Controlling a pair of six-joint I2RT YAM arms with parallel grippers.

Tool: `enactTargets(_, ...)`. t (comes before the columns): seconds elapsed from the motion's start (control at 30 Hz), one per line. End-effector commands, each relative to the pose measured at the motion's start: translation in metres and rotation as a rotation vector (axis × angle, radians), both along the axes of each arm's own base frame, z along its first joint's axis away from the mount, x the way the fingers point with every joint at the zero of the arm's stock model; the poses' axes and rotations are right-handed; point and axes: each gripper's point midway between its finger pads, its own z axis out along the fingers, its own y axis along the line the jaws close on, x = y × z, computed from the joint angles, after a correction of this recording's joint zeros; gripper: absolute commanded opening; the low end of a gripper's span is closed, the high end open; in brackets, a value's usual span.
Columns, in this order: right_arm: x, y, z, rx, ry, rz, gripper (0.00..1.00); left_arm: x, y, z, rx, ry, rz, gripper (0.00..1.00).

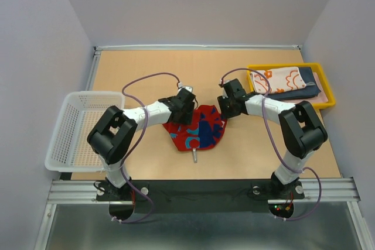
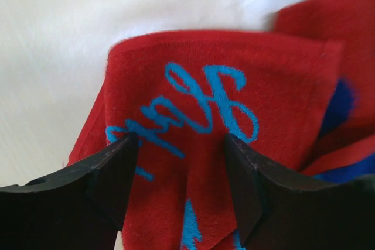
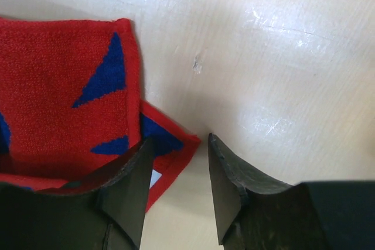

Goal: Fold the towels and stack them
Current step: Flatten out the crumpled towel

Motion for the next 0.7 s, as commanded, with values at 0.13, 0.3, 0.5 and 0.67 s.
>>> enactTargets(0.13,0.014,-0.026,-0.001,-0.138,-0.076,-0.096,0.07,-0.047,0.063,-0.04,0.028,0.169,0.2,0.57)
enactTargets(0.3,0.031,-0.05,0.011,-0.174,-0.112,-0.2,0.0,-0.075,0.073,-0.044,-0.068,0.235,0.276,0.55)
enactTargets(0.5,0.048,-0.065,0.022,-0.12,-0.111,-0.28,0.01,-0.113,0.086,-0.027,-0.238,0.249,0.421,0.53)
enactTargets(0.67,0.047,-0.068,0.012,-0.133,-0.084,-0.275,0.01,-0.123,0.088,0.011,-0.4,0.19,0.492,0.53)
